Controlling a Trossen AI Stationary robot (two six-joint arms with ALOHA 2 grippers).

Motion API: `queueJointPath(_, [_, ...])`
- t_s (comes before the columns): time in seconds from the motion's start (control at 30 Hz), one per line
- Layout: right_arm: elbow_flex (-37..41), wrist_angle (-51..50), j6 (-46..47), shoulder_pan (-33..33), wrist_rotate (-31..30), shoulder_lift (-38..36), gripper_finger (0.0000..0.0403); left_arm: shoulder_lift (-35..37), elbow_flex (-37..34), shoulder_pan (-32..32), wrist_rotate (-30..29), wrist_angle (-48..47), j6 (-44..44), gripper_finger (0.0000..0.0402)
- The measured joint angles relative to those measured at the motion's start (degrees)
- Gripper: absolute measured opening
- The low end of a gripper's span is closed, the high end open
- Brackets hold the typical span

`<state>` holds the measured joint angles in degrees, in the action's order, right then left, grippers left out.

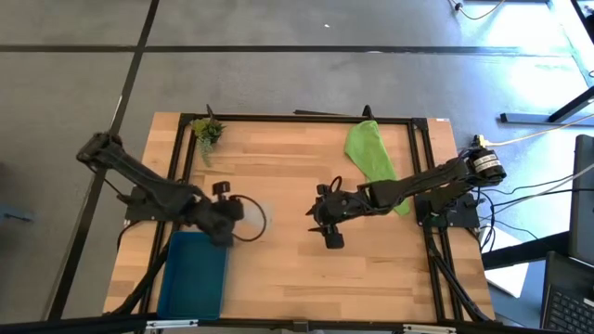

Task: Roll microfiber towels into tight, uniform cylinder then place into a basket
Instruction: Put the rolled gray towel into the blue bin

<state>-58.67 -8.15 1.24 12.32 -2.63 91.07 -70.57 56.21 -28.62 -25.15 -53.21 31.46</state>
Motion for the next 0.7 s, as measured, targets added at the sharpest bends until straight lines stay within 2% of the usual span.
queueJointPath(0.1, [0.00,0.20,-0.04,0.12,0.02,0.00,0.0228,1.87,0.00,-2.80,0.03,-4.42,2.98,0.0037])
queueJointPath(0.3, [0.00,1.06,-0.42,0.77,0.04,0.00,0.0228,2.39,0.00,-9.49,0.76,-12.33,14.99,0.0037])
queueJointPath(0.5, [0.00,1.33,-0.30,1.09,-0.18,0.00,0.0228,2.39,0.00,-17.01,5.48,-12.35,22.45,0.0037])
queueJointPath(0.7, [-0.02,4.92,-0.33,1.08,-0.31,0.00,0.0228,2.33,0.00,-24.36,5.74,-12.36,29.66,0.0037])
